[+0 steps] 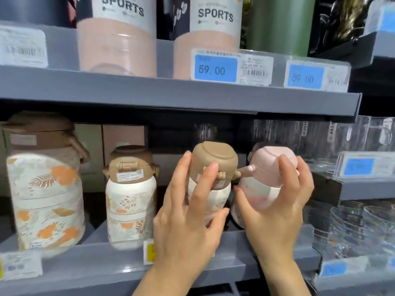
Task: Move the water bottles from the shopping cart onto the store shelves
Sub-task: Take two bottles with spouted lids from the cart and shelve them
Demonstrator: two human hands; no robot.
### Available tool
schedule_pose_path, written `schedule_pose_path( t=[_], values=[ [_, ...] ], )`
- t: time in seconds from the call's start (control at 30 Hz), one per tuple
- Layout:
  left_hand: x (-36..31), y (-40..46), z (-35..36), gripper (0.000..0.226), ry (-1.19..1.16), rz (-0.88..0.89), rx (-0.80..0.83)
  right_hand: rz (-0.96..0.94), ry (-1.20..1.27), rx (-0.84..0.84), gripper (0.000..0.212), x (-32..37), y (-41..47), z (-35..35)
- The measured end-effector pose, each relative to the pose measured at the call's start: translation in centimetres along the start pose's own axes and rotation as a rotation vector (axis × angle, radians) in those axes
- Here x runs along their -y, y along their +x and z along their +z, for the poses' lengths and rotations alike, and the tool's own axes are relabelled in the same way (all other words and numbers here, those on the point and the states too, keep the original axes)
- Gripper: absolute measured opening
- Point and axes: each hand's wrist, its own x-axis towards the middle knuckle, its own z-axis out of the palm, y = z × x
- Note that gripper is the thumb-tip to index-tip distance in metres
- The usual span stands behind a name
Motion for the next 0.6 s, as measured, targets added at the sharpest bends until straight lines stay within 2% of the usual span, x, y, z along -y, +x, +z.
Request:
schedule_pose_path(
  t=[0.1,0.2,0.6],
  values=[
    [0.01,0.07,-0.07,0.110,0.020,-0.159,0.103,0.057,-0.081,0.078,0.092,-0.16,0.02,0.01],
    [0.23,0.10,-0.13,0.110,0.002,-0.280,0.175,0.079,-0.120,0.130,0.090,-0.20,0.05,0.03],
    [-0.04,0.16,-0.67,0.117,0.091,-0.263,0.202,0.091,-0.151,0.224,0.092,0.14,0.24,-0.07]
  ],
)
